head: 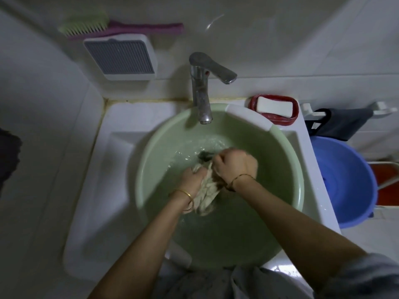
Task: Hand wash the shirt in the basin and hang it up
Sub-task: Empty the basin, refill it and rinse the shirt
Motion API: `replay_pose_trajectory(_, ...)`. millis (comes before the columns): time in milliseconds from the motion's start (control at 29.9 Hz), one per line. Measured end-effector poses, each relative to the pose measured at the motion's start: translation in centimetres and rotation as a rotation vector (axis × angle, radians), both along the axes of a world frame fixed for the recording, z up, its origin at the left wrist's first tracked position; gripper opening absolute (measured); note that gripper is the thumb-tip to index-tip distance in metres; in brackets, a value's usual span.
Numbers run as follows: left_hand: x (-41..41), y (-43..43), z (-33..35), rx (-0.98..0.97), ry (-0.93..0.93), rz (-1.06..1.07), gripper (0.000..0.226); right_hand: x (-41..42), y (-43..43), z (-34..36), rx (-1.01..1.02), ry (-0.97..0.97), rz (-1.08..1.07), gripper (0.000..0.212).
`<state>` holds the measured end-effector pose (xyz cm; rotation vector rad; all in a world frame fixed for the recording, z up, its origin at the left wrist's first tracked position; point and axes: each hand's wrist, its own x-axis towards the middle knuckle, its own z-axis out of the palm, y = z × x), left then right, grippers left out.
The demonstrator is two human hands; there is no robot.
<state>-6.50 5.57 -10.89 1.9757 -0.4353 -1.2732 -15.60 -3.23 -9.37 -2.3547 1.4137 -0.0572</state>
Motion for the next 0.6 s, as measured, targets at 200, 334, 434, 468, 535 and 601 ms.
replay_pose_trajectory(200,1.2,1.1,-1.1,0.368,-0.49,-0.514,0.106,-0.5,-0.8,-2.8,-0.031,0.271,-0.105,0.041)
replay_pose_trajectory(334,0.8,0.4,-3.1,0.335,-0.531,-0.61,0.125,0.5,2.9,-5.9,-0.015,0.38,0.194,0.072)
replay_pose_trajectory(434,0.8,0.6,-4.3,0.334,-0.552,-0.578,0.101,-0.3,2.4,-6.7,-0.094,0.37,0.319,0.062)
replay_pose_trajectory(468,1.2,0.6,-4.6,0.274,-0.536,-0.463,0.083,-0.4,1.8,-6.6,-0.094,0.33,0.234,0.059)
replay_pose_trajectory(535,1.7,0.3,-4.4,0.074,-0.287,-0.09,0.052,0.0,1.4,-5.7,-0.045,0.206,-0.039,0.054)
replay_pose_trajectory(601,2.3,-0.1,-3.4,-0.074,0.049,0.296,0.047,1.0,1.5,-4.8,0.099,0.04,-0.229,0.045)
